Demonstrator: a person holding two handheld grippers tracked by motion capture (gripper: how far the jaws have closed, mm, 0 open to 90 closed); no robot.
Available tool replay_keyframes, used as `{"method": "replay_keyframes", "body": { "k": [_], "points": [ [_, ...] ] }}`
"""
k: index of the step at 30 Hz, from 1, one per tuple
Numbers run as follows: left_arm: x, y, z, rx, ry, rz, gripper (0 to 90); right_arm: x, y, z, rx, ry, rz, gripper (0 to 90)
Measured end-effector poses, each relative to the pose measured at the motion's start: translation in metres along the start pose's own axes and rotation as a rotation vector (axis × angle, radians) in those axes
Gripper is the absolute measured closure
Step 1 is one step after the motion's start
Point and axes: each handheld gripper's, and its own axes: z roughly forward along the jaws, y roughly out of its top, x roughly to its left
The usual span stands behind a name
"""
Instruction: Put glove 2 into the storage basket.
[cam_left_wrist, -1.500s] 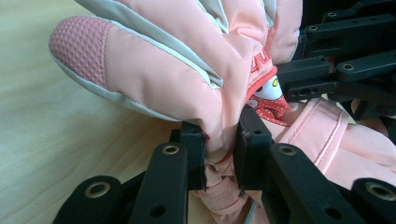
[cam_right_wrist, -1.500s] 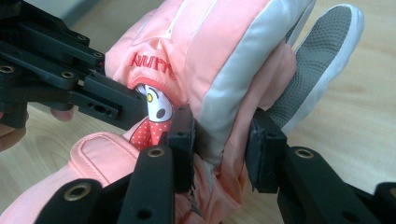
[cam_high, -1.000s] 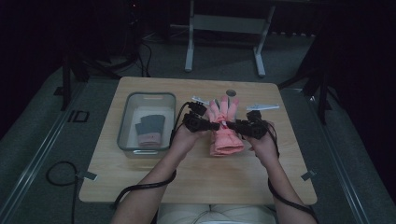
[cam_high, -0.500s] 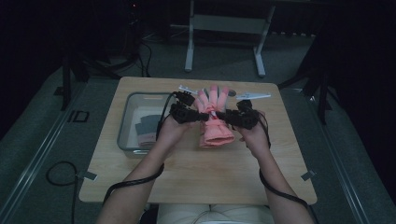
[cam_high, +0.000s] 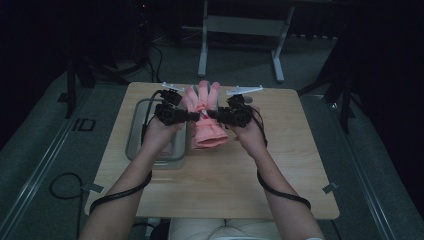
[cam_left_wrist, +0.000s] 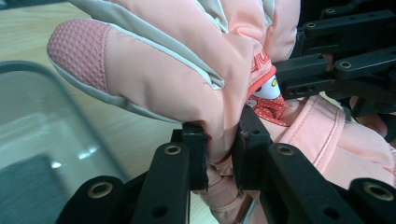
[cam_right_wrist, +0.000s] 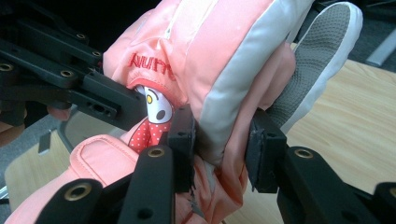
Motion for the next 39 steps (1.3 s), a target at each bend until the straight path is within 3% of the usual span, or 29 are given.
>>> {"method": "replay_keyframes", "body": {
  "k": [9,14,17,26,36,39],
  "points": [
    [0.030,-0.016,-0.040,-0.030,0.082,-0.049,77.1,0.032,0.028,0.040,0.024,0.052,-0.054,66.8],
    [0.043,-0.026,-0.052,-0.041,0.113,-0.080,77.1,0.044,0.037,0.061,0.047,0.082,-0.083,66.8],
    [0.060,-0.036,-0.058,-0.053,0.133,-0.117,77.1,0.052,0.045,0.083,0.075,0.107,-0.109,66.8],
    [0.088,-0.053,-0.041,-0.046,0.134,-0.188,77.0,0.049,0.043,0.120,0.146,0.105,-0.126,66.7],
    [0.109,-0.075,-0.014,0.019,0.159,-0.248,76.8,0.040,0.016,0.157,0.213,0.111,-0.087,66.7],
    [0.114,-0.081,-0.009,0.040,0.149,-0.268,76.8,0.038,0.010,0.165,0.233,0.113,-0.078,66.7]
  ]
}}
